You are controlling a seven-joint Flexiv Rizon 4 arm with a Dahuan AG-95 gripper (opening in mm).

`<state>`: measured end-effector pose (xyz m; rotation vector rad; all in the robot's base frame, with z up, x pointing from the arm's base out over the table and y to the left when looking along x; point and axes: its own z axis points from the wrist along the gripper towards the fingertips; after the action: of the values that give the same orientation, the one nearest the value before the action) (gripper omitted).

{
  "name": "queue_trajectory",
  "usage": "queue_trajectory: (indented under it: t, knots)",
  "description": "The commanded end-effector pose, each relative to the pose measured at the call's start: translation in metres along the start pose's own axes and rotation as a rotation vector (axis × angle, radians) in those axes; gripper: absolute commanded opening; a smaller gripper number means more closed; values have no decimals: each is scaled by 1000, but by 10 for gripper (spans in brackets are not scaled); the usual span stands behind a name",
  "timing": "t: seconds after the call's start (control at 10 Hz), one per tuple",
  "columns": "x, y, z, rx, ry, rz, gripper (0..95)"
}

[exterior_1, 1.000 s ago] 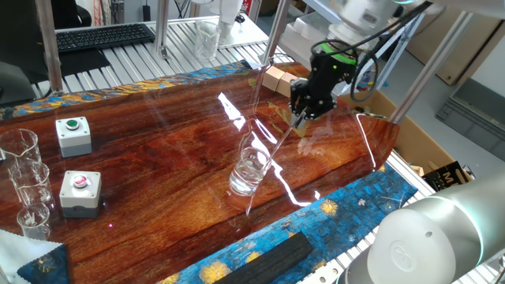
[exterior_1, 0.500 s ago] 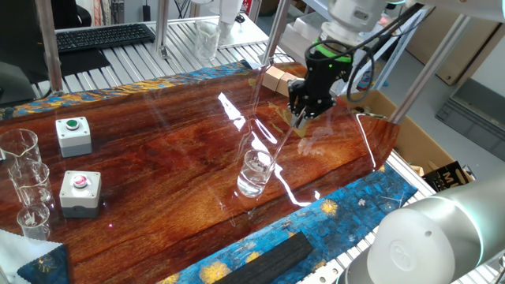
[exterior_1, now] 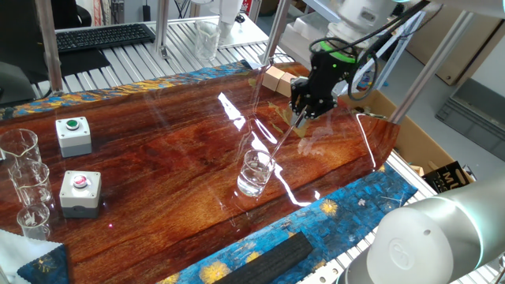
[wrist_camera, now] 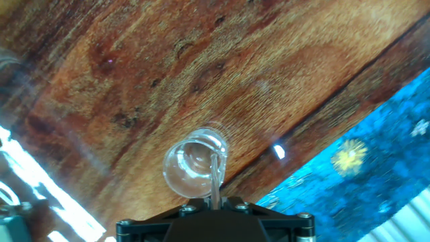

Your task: Stir the beaker with a glass rod

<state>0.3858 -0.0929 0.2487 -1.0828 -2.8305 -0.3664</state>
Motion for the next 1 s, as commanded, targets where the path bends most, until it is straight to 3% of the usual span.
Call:
queue_trajectory:
  t: [0.1, 0.3, 0.6, 0.8, 1.0]
  knots:
    - [1, 0, 0, -20, 1, 16, 0]
    - [-1, 2, -1, -52, 25, 35, 0]
    - [-5, 5, -2, -52, 23, 32, 0]
    - [-8, 7, -6, -39, 21, 23, 0]
    - [-4, 5, -20, -9, -1, 31, 0]
